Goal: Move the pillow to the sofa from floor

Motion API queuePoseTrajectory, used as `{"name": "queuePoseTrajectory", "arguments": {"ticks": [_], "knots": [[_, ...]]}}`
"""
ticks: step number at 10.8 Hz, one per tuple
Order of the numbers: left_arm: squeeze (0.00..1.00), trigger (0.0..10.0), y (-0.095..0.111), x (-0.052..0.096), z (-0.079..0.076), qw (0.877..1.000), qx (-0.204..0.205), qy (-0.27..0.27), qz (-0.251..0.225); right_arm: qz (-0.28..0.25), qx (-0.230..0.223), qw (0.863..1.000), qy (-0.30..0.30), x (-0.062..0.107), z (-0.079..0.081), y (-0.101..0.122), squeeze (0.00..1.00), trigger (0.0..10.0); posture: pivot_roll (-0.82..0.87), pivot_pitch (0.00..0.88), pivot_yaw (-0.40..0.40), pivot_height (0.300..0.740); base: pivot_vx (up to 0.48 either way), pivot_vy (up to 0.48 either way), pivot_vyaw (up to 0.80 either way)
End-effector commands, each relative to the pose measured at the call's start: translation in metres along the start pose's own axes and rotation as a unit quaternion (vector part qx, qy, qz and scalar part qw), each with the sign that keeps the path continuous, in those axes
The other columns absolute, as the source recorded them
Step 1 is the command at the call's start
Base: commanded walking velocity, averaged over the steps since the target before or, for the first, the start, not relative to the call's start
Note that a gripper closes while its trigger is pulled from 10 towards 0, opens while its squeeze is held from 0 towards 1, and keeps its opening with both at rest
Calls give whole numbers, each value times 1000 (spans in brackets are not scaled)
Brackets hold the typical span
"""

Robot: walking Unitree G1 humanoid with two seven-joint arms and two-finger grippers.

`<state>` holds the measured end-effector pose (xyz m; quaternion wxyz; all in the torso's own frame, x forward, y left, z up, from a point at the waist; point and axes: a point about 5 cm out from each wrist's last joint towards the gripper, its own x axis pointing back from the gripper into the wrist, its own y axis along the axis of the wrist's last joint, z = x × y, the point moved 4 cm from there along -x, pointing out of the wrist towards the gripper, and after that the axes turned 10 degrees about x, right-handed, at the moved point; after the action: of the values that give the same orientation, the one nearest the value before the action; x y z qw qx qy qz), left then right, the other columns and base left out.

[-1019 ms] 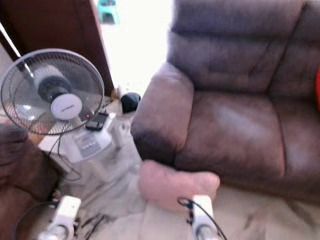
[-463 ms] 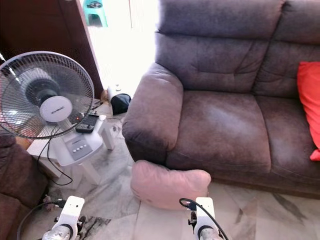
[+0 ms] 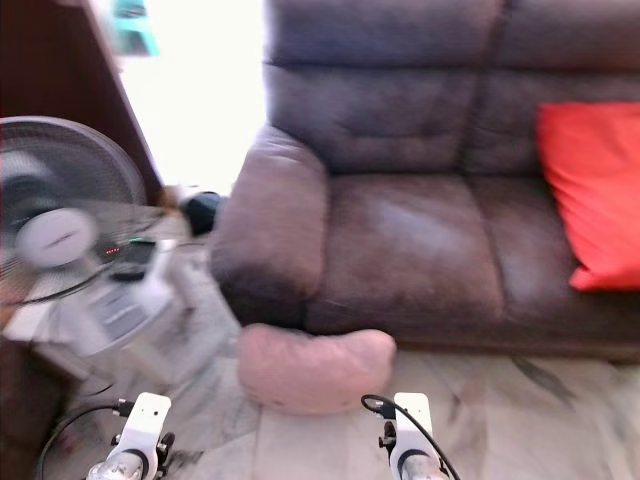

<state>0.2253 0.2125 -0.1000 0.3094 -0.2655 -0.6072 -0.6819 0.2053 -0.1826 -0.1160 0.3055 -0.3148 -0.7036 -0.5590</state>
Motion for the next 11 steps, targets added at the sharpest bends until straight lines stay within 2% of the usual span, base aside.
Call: {"name": "queuePoseTrajectory", "arguments": {"ticks": [1, 5, 11], "knots": [[0, 10000, -1, 1, 1, 1000, 8, -2, -2, -1, -7, 1000, -1, 0, 0, 0, 0, 10000, 87, 33, 1, 740, 0, 0, -700], [0, 10000, -2, 1, -2, 1000, -4, -11, -3, -3, -4, 1000, 0, 0, 0, 0, 0, 10000, 90, 33, 0, 740, 0, 0, 0], [0, 10000, -4, 1, 6, 1000, -3, 2, 6, -16, -2, 1000, 11, -1, 5, 8, 0, 10000, 86, 32, 5, 740, 266, 0, -106]]}}
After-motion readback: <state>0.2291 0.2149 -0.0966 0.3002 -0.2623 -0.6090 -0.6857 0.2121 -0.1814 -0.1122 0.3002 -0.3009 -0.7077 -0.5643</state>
